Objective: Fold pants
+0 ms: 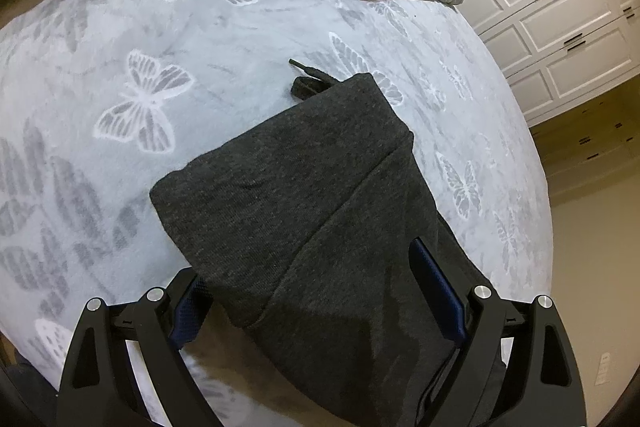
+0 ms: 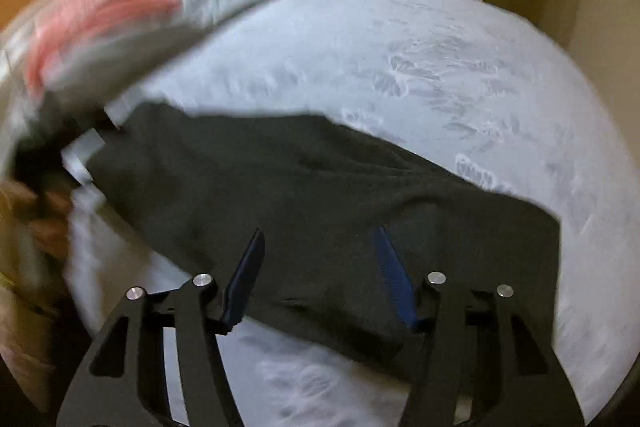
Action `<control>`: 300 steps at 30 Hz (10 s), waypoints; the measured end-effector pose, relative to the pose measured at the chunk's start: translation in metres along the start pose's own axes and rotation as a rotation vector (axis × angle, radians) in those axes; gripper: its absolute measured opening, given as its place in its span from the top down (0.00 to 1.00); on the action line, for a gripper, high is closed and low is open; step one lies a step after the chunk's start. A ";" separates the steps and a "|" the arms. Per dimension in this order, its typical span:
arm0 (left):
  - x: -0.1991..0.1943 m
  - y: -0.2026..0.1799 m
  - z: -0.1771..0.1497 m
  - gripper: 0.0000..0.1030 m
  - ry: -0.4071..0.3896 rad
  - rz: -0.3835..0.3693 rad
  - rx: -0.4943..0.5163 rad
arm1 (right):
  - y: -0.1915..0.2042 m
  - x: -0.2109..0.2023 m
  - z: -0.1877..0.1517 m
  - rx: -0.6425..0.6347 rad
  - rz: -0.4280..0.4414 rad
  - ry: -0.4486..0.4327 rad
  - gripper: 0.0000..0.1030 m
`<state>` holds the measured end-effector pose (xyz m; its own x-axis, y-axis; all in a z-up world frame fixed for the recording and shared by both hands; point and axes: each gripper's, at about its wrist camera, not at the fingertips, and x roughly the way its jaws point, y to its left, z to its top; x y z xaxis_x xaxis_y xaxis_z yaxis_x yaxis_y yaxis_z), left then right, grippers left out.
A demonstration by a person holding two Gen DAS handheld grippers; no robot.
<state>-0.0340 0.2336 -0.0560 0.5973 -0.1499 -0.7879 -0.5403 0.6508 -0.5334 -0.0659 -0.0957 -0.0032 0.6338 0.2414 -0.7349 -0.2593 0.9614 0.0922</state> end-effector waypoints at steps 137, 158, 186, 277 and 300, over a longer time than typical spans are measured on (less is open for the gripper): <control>-0.058 -0.167 -0.207 0.22 -0.099 0.055 0.906 | -0.233 -0.049 -0.070 0.391 -0.275 0.128 0.71; -0.056 -0.165 -0.221 0.22 0.000 0.021 0.887 | -0.187 -0.048 -0.102 0.382 -0.054 0.220 0.73; -0.204 -0.236 -0.138 0.82 -0.047 -0.477 0.910 | -0.103 -0.207 0.042 0.191 -0.010 -0.328 0.77; 0.081 -0.182 -0.133 0.19 -0.203 0.139 1.010 | -0.094 0.100 0.005 0.206 -0.436 -0.043 0.10; 0.081 -0.182 -0.132 0.19 -0.197 0.140 1.013 | -0.094 0.100 0.006 0.202 -0.434 -0.043 0.10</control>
<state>0.0347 0.0042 -0.0636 0.7030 0.0405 -0.7100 0.0835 0.9868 0.1389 0.0259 -0.1611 -0.0816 0.6826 -0.1872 -0.7064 0.1806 0.9799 -0.0851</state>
